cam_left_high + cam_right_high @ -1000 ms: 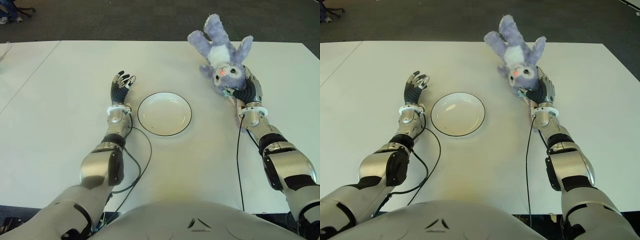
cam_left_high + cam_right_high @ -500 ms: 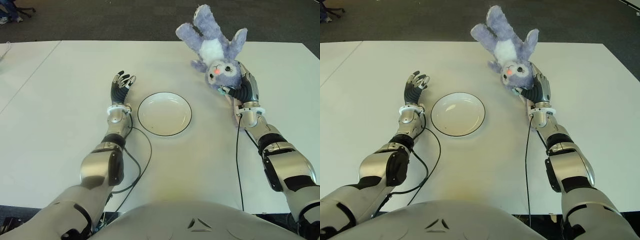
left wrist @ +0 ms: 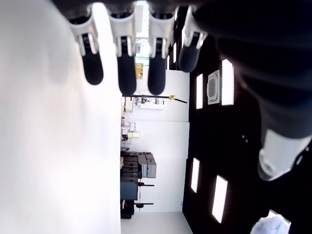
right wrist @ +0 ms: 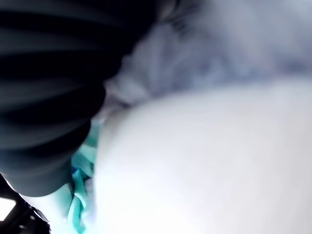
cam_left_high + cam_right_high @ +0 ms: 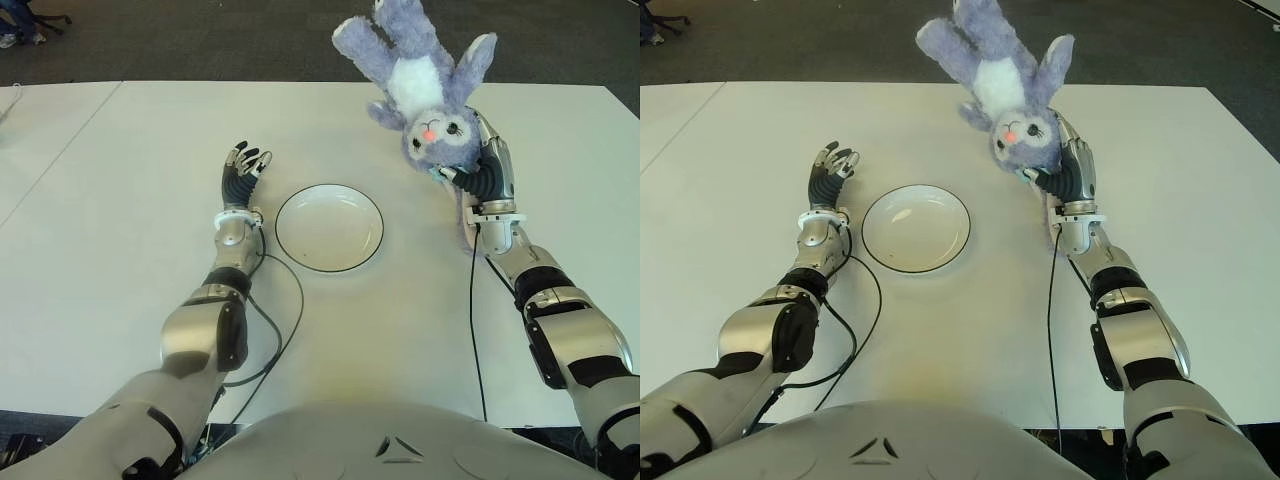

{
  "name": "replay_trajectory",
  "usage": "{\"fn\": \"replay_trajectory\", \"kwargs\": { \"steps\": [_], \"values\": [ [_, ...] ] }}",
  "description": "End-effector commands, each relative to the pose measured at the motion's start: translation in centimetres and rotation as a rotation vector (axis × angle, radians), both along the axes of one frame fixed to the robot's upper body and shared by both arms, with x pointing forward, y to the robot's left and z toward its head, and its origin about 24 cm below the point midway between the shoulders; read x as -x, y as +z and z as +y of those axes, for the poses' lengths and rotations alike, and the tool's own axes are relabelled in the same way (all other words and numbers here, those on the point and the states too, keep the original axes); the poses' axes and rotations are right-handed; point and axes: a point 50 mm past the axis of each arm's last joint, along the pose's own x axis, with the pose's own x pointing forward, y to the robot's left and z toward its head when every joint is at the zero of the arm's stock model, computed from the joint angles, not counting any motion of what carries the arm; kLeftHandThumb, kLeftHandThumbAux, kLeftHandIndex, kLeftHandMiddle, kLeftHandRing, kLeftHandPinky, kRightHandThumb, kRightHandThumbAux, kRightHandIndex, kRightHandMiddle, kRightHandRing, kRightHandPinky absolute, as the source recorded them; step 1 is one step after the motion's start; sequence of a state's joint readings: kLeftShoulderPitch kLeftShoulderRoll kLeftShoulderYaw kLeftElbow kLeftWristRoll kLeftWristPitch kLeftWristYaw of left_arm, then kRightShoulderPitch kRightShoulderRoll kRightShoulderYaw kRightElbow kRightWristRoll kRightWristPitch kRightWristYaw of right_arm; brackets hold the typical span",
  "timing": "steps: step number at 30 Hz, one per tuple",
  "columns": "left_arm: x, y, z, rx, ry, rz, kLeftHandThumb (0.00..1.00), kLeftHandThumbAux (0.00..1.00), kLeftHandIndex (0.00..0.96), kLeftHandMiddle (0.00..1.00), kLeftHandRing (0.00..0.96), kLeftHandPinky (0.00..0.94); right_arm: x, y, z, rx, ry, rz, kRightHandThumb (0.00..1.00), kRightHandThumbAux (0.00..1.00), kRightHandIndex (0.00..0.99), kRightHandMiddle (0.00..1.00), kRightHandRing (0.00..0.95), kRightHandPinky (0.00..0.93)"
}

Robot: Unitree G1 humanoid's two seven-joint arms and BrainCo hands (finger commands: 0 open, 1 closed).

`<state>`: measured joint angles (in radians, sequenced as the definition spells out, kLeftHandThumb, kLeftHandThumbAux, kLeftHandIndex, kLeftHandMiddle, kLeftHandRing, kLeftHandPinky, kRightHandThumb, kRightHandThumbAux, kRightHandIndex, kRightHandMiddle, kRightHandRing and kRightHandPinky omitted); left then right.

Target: Put the doll into the plate.

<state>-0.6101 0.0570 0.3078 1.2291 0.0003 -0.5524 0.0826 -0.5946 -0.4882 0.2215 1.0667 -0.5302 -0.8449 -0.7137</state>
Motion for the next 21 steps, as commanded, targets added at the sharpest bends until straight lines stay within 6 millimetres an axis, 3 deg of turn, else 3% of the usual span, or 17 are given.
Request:
{"fn": "replay_trajectory", "kwargs": {
  "steps": [1, 21],
  "values": [
    [7.6, -8.8, -1.0, 0.096, 0.022, 0.432, 0.0, 0.599, 0.151, 0.243, 0.245, 0.243, 0.7, 0.1, 0.7, -0.023, 0.062, -0.049, 0.702, 0.718, 0.438, 0.887, 0.894, 0.879],
    [7.7, -8.9, -0.8, 0.086, 0.013, 0.435, 0.0, 0.596, 0.156, 0.238, 0.235, 0.216, 3.2, 1.3, 3.3, 0.021, 0.2, -0.208, 0.701, 0.718, 0.438, 0.88, 0.884, 0.867]
  ]
}}
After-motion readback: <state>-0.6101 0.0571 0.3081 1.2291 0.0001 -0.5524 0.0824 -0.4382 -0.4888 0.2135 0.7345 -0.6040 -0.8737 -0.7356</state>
